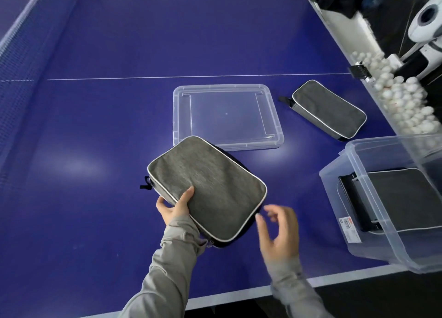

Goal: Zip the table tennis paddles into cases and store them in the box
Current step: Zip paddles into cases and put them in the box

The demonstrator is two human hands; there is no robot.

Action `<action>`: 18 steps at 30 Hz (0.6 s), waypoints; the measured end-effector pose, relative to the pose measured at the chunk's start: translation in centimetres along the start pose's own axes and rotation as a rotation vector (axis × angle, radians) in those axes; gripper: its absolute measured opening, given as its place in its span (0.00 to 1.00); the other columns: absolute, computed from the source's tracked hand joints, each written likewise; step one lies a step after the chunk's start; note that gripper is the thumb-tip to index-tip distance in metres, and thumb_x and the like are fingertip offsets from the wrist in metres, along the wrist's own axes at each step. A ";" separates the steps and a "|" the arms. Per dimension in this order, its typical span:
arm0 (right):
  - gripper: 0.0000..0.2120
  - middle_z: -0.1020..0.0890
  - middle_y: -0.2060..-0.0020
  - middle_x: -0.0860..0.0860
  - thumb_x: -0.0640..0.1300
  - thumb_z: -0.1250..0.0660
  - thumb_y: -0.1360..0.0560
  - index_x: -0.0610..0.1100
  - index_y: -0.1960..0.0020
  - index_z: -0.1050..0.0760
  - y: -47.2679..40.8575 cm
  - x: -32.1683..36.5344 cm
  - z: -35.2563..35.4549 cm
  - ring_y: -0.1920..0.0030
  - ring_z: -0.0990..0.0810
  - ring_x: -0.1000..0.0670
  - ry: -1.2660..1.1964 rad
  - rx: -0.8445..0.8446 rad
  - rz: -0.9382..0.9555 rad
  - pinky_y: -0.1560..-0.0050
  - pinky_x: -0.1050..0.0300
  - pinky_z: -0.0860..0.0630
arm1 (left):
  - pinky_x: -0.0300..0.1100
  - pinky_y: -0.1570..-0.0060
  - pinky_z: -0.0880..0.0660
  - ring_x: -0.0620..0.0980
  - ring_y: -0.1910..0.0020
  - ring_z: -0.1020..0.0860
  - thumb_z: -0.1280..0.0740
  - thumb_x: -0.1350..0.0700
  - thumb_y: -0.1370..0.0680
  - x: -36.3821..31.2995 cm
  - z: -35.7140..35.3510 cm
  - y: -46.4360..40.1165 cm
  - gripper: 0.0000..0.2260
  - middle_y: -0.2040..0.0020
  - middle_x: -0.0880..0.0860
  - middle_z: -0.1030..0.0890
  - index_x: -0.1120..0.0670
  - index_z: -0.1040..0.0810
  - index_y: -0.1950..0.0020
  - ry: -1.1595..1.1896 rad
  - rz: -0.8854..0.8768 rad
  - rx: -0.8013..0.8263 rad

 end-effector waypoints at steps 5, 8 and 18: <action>0.12 0.25 0.64 0.54 0.54 0.35 0.28 0.45 0.57 0.25 4.6 2.8 -3.0 0.61 0.29 0.55 0.102 0.160 0.092 0.59 0.59 0.33 | 0.45 0.52 0.28 0.46 0.59 0.24 0.21 0.56 0.38 -0.3 -1.1 0.0 0.35 0.57 0.47 0.26 0.51 0.35 0.37 0.106 0.005 -0.105; 0.16 0.24 0.65 0.53 0.58 0.34 0.31 0.44 0.60 0.24 4.3 3.4 -4.4 0.62 0.29 0.55 0.137 0.150 0.018 0.61 0.62 0.35 | 0.44 0.51 0.29 0.49 0.58 0.23 0.21 0.56 0.39 -0.3 -1.6 0.6 0.35 0.56 0.48 0.26 0.52 0.35 0.37 0.115 0.001 -0.145; 0.09 0.23 0.70 0.52 0.40 0.23 0.38 0.43 0.65 0.24 3.2 4.1 -4.8 0.69 0.25 0.51 0.235 0.016 -0.031 0.63 0.63 0.38 | 0.42 0.53 0.30 0.44 0.60 0.24 0.21 0.55 0.39 -0.7 -2.4 1.3 0.36 0.57 0.45 0.26 0.51 0.35 0.36 0.166 -0.024 -0.177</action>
Point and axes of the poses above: each hand's wrist, its own y-axis away from the middle knuckle, its own z-axis out of the back of the hand, x = y × z, the point moved 5 cm from there along -y, towards the middle knuckle
